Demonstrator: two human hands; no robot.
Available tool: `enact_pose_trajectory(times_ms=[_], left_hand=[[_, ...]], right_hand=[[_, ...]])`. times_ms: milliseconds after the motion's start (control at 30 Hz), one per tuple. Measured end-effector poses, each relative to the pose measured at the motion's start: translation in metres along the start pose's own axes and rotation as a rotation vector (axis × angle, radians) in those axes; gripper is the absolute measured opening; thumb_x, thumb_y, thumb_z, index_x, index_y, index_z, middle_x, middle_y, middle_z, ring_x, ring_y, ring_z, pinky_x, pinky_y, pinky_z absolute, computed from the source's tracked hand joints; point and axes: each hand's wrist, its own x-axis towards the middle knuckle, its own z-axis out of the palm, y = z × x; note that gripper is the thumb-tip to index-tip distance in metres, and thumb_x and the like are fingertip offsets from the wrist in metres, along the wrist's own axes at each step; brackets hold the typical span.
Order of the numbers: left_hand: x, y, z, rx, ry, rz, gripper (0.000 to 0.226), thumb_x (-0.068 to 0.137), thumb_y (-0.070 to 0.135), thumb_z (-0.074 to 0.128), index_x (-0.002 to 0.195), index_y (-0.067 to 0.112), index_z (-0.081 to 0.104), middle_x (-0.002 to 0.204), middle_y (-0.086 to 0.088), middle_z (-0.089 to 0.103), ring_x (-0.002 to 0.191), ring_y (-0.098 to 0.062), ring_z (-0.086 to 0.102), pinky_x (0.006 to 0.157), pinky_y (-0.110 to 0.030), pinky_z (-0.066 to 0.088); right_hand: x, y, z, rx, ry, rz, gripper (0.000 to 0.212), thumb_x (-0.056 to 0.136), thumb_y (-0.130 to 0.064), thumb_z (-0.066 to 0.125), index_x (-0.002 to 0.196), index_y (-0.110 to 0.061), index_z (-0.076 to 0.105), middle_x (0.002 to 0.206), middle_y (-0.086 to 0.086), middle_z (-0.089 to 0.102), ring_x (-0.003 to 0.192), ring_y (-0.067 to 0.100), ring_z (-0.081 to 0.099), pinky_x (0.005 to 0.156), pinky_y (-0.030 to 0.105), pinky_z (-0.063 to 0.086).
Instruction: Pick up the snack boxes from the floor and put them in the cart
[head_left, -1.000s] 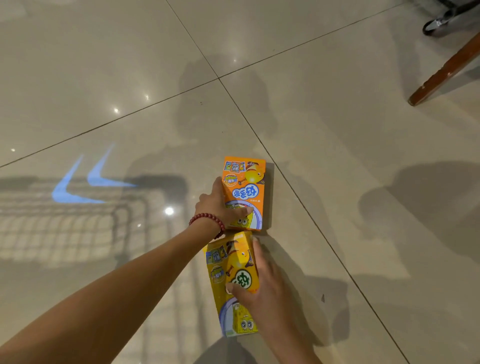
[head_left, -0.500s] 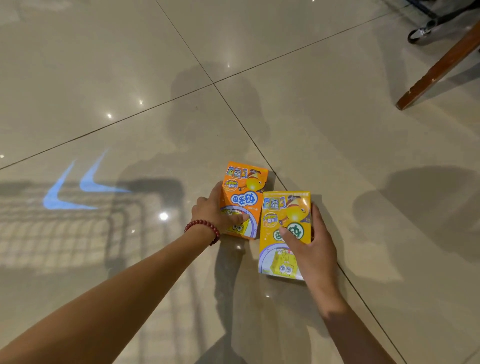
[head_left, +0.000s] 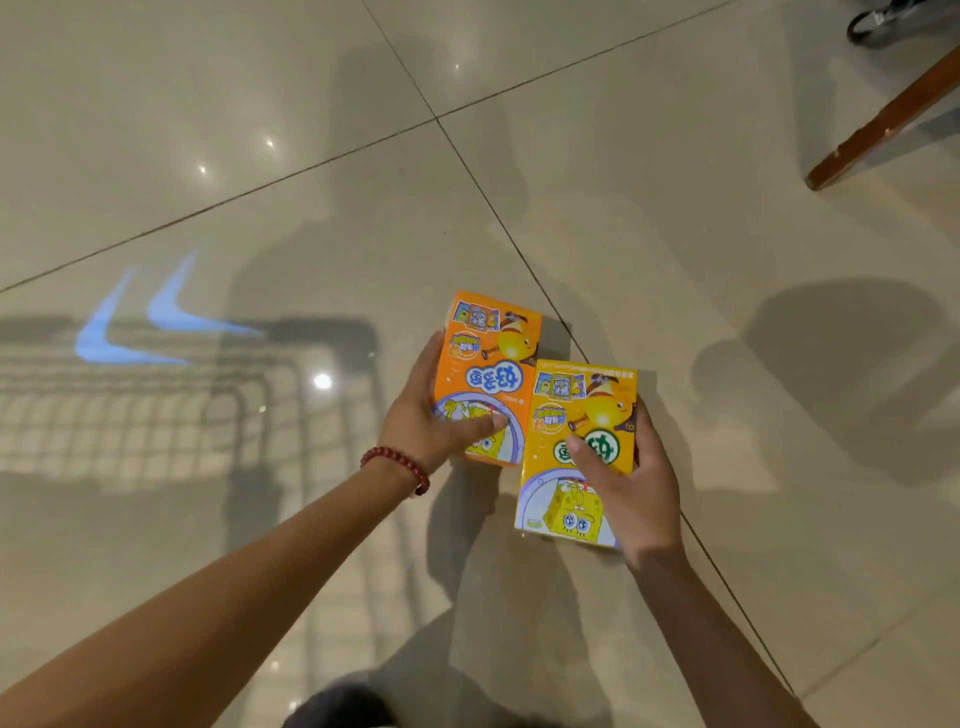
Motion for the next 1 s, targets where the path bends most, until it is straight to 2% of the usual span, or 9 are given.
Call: enact_pose_trajectory(times_ms=[67, 133, 267, 333, 433, 533, 733, 900, 1000], left_hand=[[-0.031, 0.027, -0.011, -0.062, 0.054, -0.005, 0.114, 0.051, 0.023, 0.089, 0.147, 0.022, 0.027, 0.126, -0.002, 0.061, 0.108, -0.016, 0.064, 0.088, -0.039, 0.055], [-0.068, 0.061, -0.026, -0.102, 0.11, -0.014, 0.111, 0.054, 0.007, 0.088, 0.147, 0.02, 0.028, 0.125, -0.002, 0.061, 0.104, -0.01, 0.065, 0.083, -0.031, 0.056], [-0.141, 0.152, -0.065, -0.161, 0.219, 0.0, 0.102, 0.061, -0.003, 0.084, 0.145, 0.02, 0.03, 0.121, 0.006, 0.06, 0.097, 0.0, 0.065, 0.072, -0.017, 0.053], [-0.174, 0.204, -0.089, -0.203, 0.273, 0.018, 0.102, 0.061, -0.004, 0.084, 0.145, 0.021, 0.03, 0.119, 0.01, 0.06, 0.097, -0.001, 0.065, 0.071, -0.018, 0.054], [-0.22, 0.287, -0.127, -0.231, 0.339, 0.074, 0.1, 0.063, -0.005, 0.081, 0.143, 0.026, 0.029, 0.118, 0.013, 0.06, 0.096, 0.0, 0.065, 0.071, -0.018, 0.053], [-0.268, 0.374, -0.159, -0.28, 0.404, 0.135, 0.101, 0.064, -0.006, 0.081, 0.138, 0.036, 0.026, 0.119, 0.015, 0.059, 0.097, 0.001, 0.065, 0.072, -0.018, 0.053], [-0.364, 0.517, -0.214, -0.368, 0.55, 0.261, 0.105, 0.061, 0.002, 0.081, 0.141, 0.041, 0.024, 0.121, 0.013, 0.06, 0.098, -0.004, 0.066, 0.065, -0.025, 0.055], [-0.443, 0.595, -0.254, -0.39, 0.712, 0.36, 0.099, 0.063, -0.013, 0.077, 0.133, 0.038, 0.028, 0.118, 0.015, 0.058, 0.092, 0.003, 0.065, 0.068, -0.019, 0.053], [-0.486, 0.619, -0.282, -0.384, 0.823, 0.406, 0.099, 0.066, -0.014, 0.076, 0.13, 0.044, 0.027, 0.124, 0.007, 0.058, 0.095, 0.003, 0.064, 0.072, -0.018, 0.053]], right_hand=[[-0.024, -0.034, -0.008, -0.003, -0.03, -0.021, 0.072, 0.07, -0.034, 0.08, 0.134, -0.028, 0.049, 0.107, -0.008, 0.071, 0.093, 0.014, 0.07, 0.081, 0.04, 0.058], [-0.052, -0.076, -0.016, 0.0, -0.061, -0.043, 0.068, 0.075, -0.025, 0.081, 0.135, -0.028, 0.049, 0.106, -0.009, 0.071, 0.092, 0.012, 0.07, 0.08, 0.039, 0.058], [-0.108, -0.168, -0.033, -0.031, -0.102, -0.078, 0.065, 0.078, -0.02, 0.077, 0.136, -0.029, 0.049, 0.102, -0.015, 0.071, 0.089, 0.004, 0.069, 0.074, 0.027, 0.057], [-0.137, -0.222, -0.039, -0.072, -0.136, -0.114, 0.066, 0.078, -0.022, 0.078, 0.137, -0.029, 0.048, 0.102, -0.016, 0.07, 0.088, 0.0, 0.068, 0.075, 0.025, 0.058], [-0.179, -0.312, -0.047, -0.075, -0.22, -0.162, 0.07, 0.076, -0.026, 0.08, 0.138, -0.031, 0.047, 0.106, -0.012, 0.07, 0.091, 0.005, 0.069, 0.081, 0.039, 0.058], [-0.222, -0.402, -0.053, -0.032, -0.31, -0.239, 0.081, 0.068, -0.039, 0.08, 0.139, -0.036, 0.043, 0.114, -0.011, 0.068, 0.098, 0.01, 0.068, 0.083, 0.042, 0.058], [-0.298, -0.569, -0.059, 0.013, -0.42, -0.423, 0.088, 0.071, -0.027, 0.083, 0.143, -0.043, 0.036, 0.122, -0.027, 0.058, 0.103, -0.004, 0.063, 0.092, 0.039, 0.054], [-0.364, -0.678, -0.044, 0.017, -0.577, -0.577, 0.089, 0.066, -0.038, 0.08, 0.141, -0.05, 0.033, 0.118, -0.039, 0.054, 0.103, -0.009, 0.06, 0.094, 0.037, 0.052], [-0.406, -0.724, -0.021, -0.01, -0.687, -0.688, 0.088, 0.068, -0.038, 0.081, 0.139, -0.056, 0.031, 0.124, -0.03, 0.055, 0.11, -0.001, 0.059, 0.096, 0.04, 0.051]])
